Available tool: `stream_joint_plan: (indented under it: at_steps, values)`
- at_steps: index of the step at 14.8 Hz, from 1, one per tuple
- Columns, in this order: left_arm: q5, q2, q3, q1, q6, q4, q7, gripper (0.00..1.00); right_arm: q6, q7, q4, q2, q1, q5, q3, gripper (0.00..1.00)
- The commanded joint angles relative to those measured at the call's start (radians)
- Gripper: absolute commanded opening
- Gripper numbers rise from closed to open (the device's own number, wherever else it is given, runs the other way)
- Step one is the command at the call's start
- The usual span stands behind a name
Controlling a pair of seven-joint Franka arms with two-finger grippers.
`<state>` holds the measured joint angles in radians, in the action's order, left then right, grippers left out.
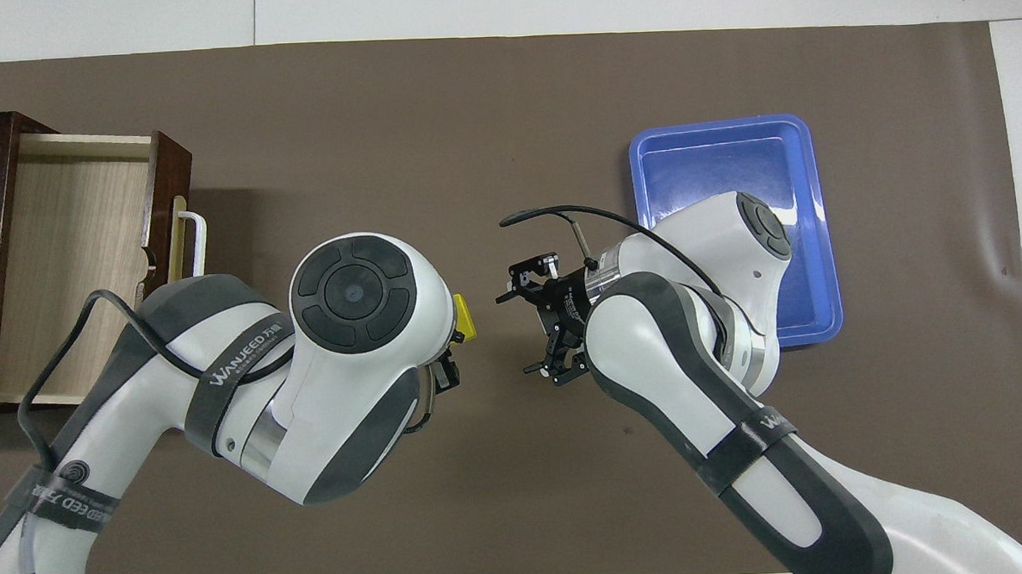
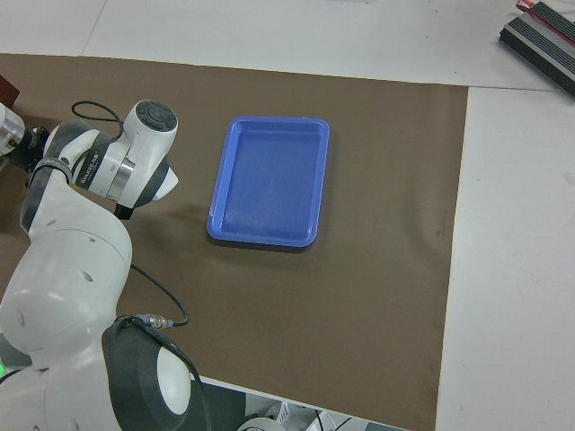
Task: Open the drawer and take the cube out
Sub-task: 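Carry the cube toward the right gripper and grasp it with the right gripper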
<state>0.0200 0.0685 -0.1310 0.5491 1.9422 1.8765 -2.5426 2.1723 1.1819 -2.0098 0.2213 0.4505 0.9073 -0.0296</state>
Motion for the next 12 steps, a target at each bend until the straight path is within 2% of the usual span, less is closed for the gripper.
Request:
stream_joint_plan:
  at_steps: [1, 5, 12]
  values:
    - [0.005, -0.038, 0.018, 0.019, 0.027, 0.041, -0.015, 0.0, 0.029, 0.044, 0.022, 0.01, 0.017, 0.074, 0.004, 1.0]
    - [0.006, -0.038, 0.018, 0.019, 0.04, 0.041, -0.01, 0.0, 0.06, 0.142, 0.074, 0.026, 0.066, 0.076, 0.004, 1.0]
    - [0.015, -0.038, 0.018, 0.019, 0.04, 0.044, 0.008, 0.0, 0.058, 0.171, 0.091, 0.021, 0.086, 0.073, 0.004, 1.0]
